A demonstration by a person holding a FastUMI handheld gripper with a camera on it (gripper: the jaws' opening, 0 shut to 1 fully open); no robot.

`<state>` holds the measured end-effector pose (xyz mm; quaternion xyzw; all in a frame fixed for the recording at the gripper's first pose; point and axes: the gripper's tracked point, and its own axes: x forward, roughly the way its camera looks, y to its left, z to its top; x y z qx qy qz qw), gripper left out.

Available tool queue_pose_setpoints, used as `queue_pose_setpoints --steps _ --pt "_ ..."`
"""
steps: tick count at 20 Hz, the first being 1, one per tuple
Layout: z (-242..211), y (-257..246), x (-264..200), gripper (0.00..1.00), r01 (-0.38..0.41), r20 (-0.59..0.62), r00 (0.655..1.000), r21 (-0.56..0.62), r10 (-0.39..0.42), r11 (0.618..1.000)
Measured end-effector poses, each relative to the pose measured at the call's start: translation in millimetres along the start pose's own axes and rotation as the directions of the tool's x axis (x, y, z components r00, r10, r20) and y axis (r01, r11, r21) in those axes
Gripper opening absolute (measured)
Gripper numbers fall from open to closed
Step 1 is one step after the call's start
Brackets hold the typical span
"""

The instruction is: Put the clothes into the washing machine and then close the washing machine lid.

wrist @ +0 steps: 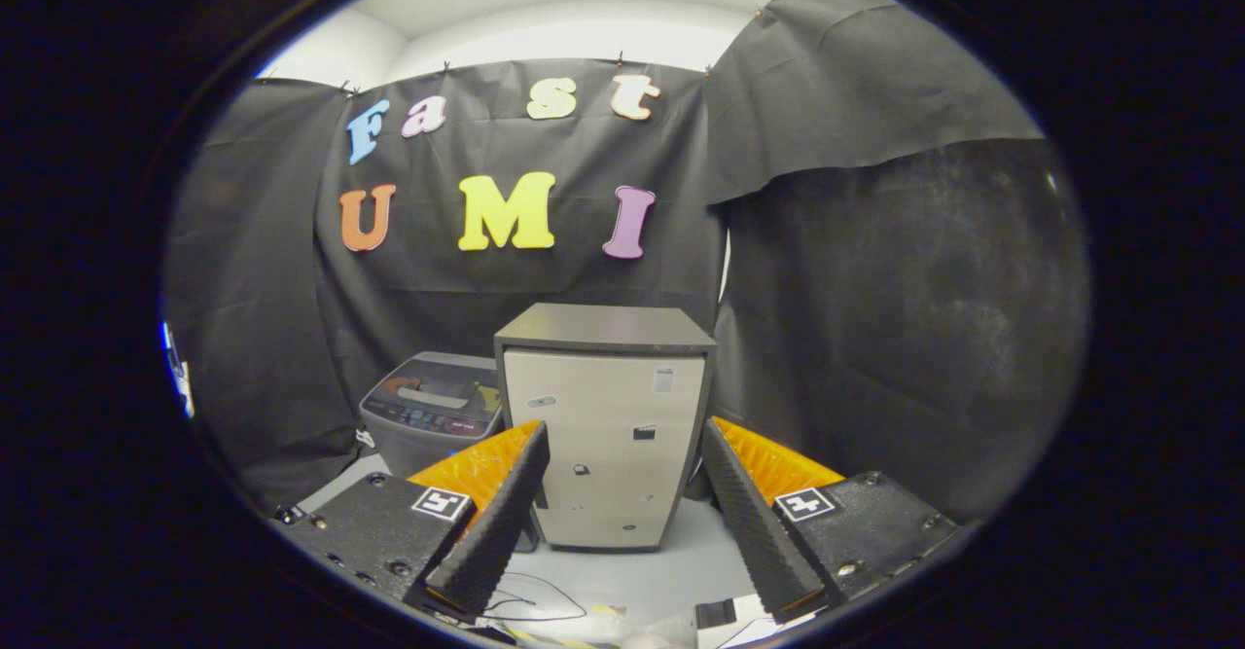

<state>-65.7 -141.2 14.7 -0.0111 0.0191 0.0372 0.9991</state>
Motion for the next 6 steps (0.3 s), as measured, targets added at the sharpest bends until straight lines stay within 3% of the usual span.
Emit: queue_pose_setpoints --steps 6 --pt "0.6 -2.3 -8.0 0.99 -0.007 0.013 1.0 0.02 0.007 1.0"
